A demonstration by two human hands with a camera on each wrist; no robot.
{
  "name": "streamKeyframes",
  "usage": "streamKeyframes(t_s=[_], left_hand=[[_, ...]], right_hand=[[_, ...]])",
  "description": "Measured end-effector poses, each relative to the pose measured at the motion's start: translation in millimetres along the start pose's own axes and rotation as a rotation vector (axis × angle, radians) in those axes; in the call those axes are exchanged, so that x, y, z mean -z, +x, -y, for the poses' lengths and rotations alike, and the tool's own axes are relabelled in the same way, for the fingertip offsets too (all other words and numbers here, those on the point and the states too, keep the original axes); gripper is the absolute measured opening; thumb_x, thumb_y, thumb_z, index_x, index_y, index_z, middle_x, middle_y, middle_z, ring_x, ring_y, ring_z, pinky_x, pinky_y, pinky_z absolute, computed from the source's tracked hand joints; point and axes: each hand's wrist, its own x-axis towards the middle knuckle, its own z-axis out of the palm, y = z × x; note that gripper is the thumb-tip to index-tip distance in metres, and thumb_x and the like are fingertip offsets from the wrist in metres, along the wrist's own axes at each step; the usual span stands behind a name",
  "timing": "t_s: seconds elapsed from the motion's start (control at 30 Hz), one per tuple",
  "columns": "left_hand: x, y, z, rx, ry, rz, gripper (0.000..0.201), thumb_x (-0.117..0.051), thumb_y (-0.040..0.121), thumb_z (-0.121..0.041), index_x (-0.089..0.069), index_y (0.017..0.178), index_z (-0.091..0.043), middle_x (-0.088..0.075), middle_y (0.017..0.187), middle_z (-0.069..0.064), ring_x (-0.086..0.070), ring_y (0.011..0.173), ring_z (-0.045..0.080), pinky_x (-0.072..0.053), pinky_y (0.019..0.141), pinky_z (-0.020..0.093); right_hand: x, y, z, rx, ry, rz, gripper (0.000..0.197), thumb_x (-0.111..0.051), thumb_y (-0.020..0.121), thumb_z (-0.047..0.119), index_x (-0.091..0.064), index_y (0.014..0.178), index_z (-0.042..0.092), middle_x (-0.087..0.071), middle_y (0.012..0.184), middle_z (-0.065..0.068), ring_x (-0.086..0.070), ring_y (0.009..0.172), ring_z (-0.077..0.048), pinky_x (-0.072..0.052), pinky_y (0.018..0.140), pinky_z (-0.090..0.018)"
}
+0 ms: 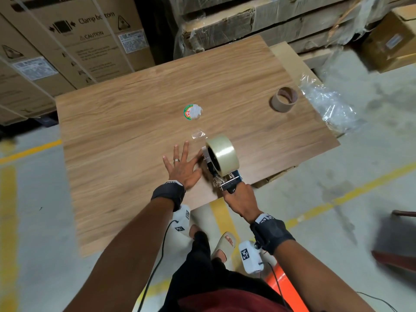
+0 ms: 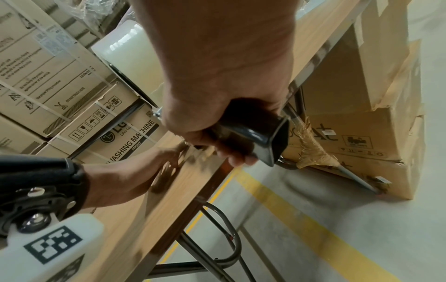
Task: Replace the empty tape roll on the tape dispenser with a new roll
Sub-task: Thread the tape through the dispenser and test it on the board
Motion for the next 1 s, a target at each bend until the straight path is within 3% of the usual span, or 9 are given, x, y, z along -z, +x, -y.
streamKeyframes(t_s=[0.13,0.2,0.33,0.43,0.53,0.6,0.7,0.8,1.0], left_hand=[[3,0,-3,0.020,-0.011,0.024,0.068,-0.040,0.087,-0.056,-0.008,0.148,-0.062,0.024,0.165,-0.010,0.025,0.150,0.031,0.012,0.111,0.073],[4,-1,-6,0.027,-0.032,0.031,0.077,-0.046,0.082,-0.059,-0.005,0.147,-0.065,0.024,0.165,-0.010,0.027,0.150,0.031,0.012,0.109,0.075],[0,-6,-9,0.010,-0.033,0.061,0.086,-0.051,0.075,-0.077,-0.001,0.145,-0.067,0.033,0.161,-0.006,0.032,0.147,0.036,0.015,0.106,0.076],[-10,-23,-16,-0.073,-0.022,0.064,0.093,-0.057,0.069,-0.076,-0.004,0.145,-0.068,0.039,0.158,0.004,0.039,0.141,0.044,0.015,0.105,0.078],[-26,-43,-21,-0.119,0.048,0.059,0.104,-0.051,0.053,-0.084,-0.016,0.148,-0.061,0.040,0.158,0.007,0.041,0.139,0.045,0.017,0.105,0.077],[-33,-50,-22,-0.122,0.117,0.061,0.112,-0.049,0.048,-0.088,-0.016,0.150,-0.057,0.041,0.157,0.008,0.041,0.139,0.044,0.018,0.105,0.077],[-34,-51,-23,-0.126,0.160,0.066,0.113,-0.059,0.053,-0.087,-0.013,0.151,-0.056,0.042,0.156,0.010,0.041,0.139,0.045,0.018,0.105,0.077],[-31,-51,-24,-0.126,0.150,0.077,0.103,-0.063,0.062,-0.082,-0.017,0.151,-0.055,0.041,0.157,0.010,0.040,0.139,0.046,0.015,0.105,0.078],[-31,-51,-24,-0.128,0.095,0.078,0.097,-0.067,0.062,-0.080,-0.027,0.147,-0.057,0.040,0.158,0.006,0.040,0.140,0.044,0.017,0.106,0.076]], right_hand=[[-1,-14,-12,-0.014,0.036,-0.008,0.035,-0.062,0.075,0.039,-0.039,0.054,0.022,-0.056,0.064,-0.006,-0.054,0.062,-0.032,-0.041,0.056,-0.033],[-2,-23,-21,-0.037,0.042,-0.008,0.035,-0.063,0.077,0.038,-0.041,0.056,0.021,-0.060,0.067,-0.008,-0.057,0.064,-0.035,-0.039,0.057,-0.032],[-3,-46,-44,-0.045,0.063,0.013,0.031,-0.057,0.072,0.044,-0.047,0.059,0.018,-0.062,0.064,-0.008,-0.059,0.062,-0.033,-0.042,0.053,-0.034],[-3,-56,-54,-0.045,0.092,0.043,0.031,-0.056,0.070,0.043,-0.060,0.065,0.012,-0.068,0.061,-0.004,-0.066,0.062,-0.028,-0.055,0.059,-0.041],[-1,-51,-52,-0.058,0.164,0.067,0.018,-0.066,0.068,0.025,-0.068,0.076,0.010,-0.073,0.065,-0.004,-0.070,0.063,-0.020,-0.060,0.063,-0.040],[0,-50,-49,-0.047,0.203,0.074,0.014,-0.071,0.069,0.010,-0.065,0.080,0.005,-0.072,0.069,-0.011,-0.063,0.059,-0.017,-0.054,0.058,-0.035],[-1,-54,-48,-0.049,0.236,0.090,0.010,-0.066,0.071,0.000,-0.059,0.067,0.005,-0.063,0.059,-0.009,-0.051,0.049,-0.014,-0.045,0.049,-0.030],[-6,-58,-49,-0.015,0.273,0.041,0.005,-0.055,0.071,0.010,-0.053,0.066,0.007,-0.056,0.056,-0.001,-0.046,0.050,-0.016,-0.039,0.051,-0.028],[-2,-60,-46,0.011,0.259,0.006,0.013,-0.056,0.069,0.019,-0.053,0.071,0.007,-0.061,0.065,-0.014,-0.049,0.060,-0.025,-0.042,0.056,-0.039]])
